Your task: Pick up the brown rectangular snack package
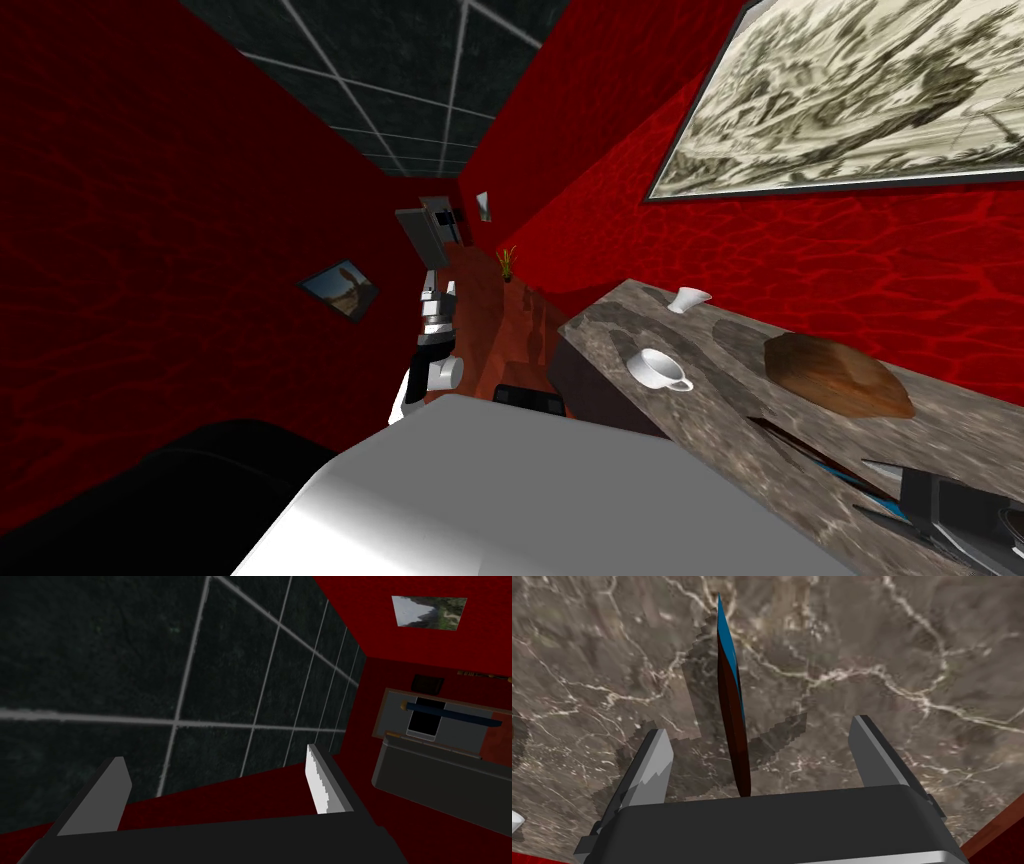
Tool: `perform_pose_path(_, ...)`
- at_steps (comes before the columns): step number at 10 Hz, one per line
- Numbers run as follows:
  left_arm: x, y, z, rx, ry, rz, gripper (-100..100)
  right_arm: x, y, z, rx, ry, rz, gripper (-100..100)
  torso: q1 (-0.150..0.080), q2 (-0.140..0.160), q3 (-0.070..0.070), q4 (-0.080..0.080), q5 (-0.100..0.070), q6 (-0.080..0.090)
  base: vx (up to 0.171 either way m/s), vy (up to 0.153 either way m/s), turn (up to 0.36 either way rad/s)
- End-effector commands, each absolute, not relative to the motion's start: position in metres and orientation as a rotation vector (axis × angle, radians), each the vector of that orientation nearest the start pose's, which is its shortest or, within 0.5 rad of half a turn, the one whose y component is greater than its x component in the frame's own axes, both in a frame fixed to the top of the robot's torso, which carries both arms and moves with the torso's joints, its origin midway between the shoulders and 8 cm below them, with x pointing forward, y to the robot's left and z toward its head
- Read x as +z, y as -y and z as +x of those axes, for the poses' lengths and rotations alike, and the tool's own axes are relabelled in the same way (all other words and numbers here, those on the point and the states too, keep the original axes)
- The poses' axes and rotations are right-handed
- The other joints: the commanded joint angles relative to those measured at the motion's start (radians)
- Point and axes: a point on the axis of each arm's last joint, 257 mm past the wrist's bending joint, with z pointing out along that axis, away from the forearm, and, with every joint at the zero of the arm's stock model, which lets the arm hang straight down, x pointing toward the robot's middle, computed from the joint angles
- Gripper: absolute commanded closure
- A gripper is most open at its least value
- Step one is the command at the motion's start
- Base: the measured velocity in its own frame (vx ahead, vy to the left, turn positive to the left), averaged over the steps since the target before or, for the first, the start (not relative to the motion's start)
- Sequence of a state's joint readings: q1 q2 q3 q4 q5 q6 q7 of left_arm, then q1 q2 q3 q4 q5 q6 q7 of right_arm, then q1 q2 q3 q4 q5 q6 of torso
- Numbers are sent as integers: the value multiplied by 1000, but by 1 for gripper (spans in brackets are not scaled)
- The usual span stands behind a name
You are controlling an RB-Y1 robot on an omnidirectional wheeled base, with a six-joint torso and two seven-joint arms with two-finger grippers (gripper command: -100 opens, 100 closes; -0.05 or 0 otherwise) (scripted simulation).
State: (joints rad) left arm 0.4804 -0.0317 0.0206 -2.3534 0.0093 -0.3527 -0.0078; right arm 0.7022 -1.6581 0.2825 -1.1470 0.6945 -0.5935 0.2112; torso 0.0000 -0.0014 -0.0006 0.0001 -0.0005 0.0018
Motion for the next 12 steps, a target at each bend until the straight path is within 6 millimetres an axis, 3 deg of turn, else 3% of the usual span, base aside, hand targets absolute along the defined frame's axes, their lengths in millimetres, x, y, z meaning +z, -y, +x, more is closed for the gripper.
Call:
perform_pose_path(1, 36, -290, 352, -1275, -617, -727, 0, -318, 709, 126, -312, -2772, -986, -100, 0, 0, 0, 0, 0, 0, 22, -17, 56)
perform_pose_path(2, 36, -290, 352, -1275, -617, -727, 0, -314, 707, 130, -310, -2771, -990, -100, 0, 0, 0, 0, 0, 0, 10, -8, 11)
perform_pose_path(3, 36, -290, 352, -1275, -617, -727, 0, -314, 708, 130, -312, -2771, -990, 100, 1, 1, 0, 0, 0, 0, 0, 0, 0)
perform_pose_path(7, 36, -290, 352, -1275, -617, -727, 0, -312, 710, 132, -324, -2768, -991, 100, -2, 1, 0, -1, -5, 1, 1, -3, 2)
perform_pose_path(8, 36, -290, 352, -1275, -617, -727, 0, -312, 710, 132, -324, -2768, -991, 0, -2, 1, 0, -1, -5, 1, 0, 0, 0)
perform_pose_path(9, 36, -290, 352, -1275, -617, -727, 0, -303, 709, 140, -307, -2765, -1009, 100, -2, 1, 0, -1, -5, 1, -26, 18, -107)
perform_pose_path(11, 36, -290, 352, -1275, -617, -727, 0, -302, 707, 142, -311, -2762, -1012, 100, 1, 4, 2, 0, -4, 2, -24, 26, -72)
perform_pose_path(12, 36, -290, 352, -1275, -617, -727, 0, -301, 707, 142, -308, -2763, -1012, 0, 0, 3, 1, 0, -4, 1, 0, 0, 0)
